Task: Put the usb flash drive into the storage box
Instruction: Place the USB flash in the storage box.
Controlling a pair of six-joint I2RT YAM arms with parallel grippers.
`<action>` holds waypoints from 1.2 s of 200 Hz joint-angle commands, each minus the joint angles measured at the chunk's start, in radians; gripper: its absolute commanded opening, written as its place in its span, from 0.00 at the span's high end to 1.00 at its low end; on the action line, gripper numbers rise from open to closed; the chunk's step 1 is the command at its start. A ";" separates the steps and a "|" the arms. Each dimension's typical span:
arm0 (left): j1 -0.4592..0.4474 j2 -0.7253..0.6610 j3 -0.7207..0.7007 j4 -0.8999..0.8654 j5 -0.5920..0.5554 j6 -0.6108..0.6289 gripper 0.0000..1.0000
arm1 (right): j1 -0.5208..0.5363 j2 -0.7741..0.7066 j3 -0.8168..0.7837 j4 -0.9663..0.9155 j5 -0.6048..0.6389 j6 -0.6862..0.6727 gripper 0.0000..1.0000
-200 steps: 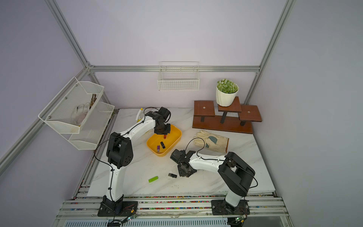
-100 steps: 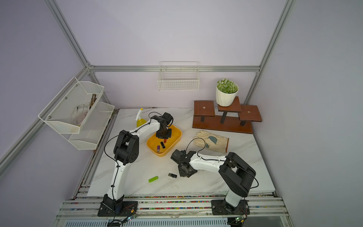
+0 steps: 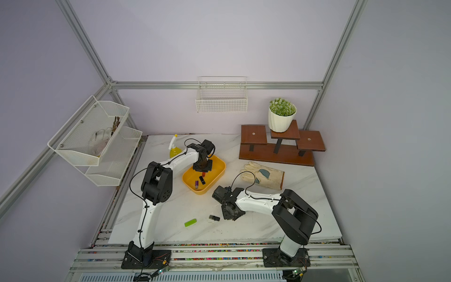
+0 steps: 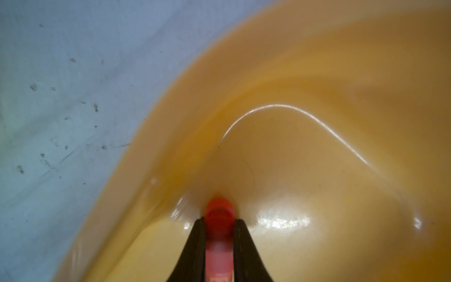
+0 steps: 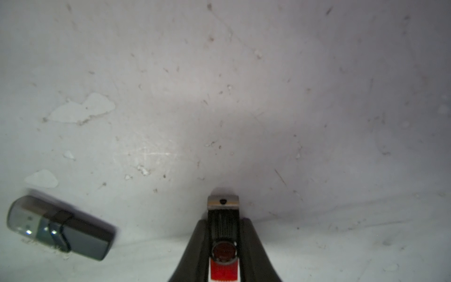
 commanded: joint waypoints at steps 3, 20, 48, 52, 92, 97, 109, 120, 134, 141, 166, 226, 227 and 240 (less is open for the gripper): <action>0.008 -0.019 0.047 -0.005 -0.002 0.008 0.78 | 0.001 -0.013 0.003 -0.033 0.040 0.008 1.00; 0.012 -0.023 0.060 -0.010 0.007 0.005 0.76 | 0.001 -0.009 0.002 -0.035 0.040 0.008 1.00; 0.016 -0.025 0.070 -0.009 0.016 0.007 0.71 | 0.000 -0.015 -0.004 -0.035 0.044 0.012 1.00; 0.016 -0.027 0.071 -0.010 0.016 0.007 0.70 | 0.000 -0.018 -0.004 -0.034 0.045 0.011 1.00; 0.024 -0.029 0.096 -0.023 0.025 0.011 0.67 | -0.005 -0.028 0.005 -0.043 0.062 0.010 1.00; 0.024 -0.032 0.101 -0.028 0.029 0.010 0.67 | -0.006 -0.035 0.006 -0.046 0.068 0.012 1.00; 0.022 -0.064 0.098 -0.029 0.041 0.005 0.66 | -0.015 -0.065 0.020 -0.065 0.093 0.017 1.00; 0.020 -0.106 0.095 -0.028 0.053 -0.001 0.63 | -0.023 -0.108 0.044 -0.090 0.122 0.022 1.00; 0.018 -0.171 0.096 -0.027 0.078 -0.018 0.57 | -0.036 -0.173 0.089 -0.129 0.153 0.023 1.00; 0.016 -0.207 0.100 -0.026 0.093 -0.028 0.54 | -0.041 -0.191 0.118 -0.148 0.167 0.017 1.00; 0.017 -0.344 0.076 -0.027 0.069 -0.032 0.42 | -0.062 -0.194 0.238 -0.200 0.200 -0.010 1.00; 0.022 -0.696 -0.306 -0.028 -0.040 -0.031 0.21 | -0.144 0.055 0.601 -0.188 0.156 -0.150 1.00; 0.022 -0.701 -0.317 -0.027 -0.040 -0.032 0.21 | -0.145 0.061 0.608 -0.189 0.153 -0.152 1.00; 0.021 -0.769 -0.421 -0.026 -0.040 -0.054 0.19 | -0.149 0.137 0.696 -0.188 0.134 -0.180 1.00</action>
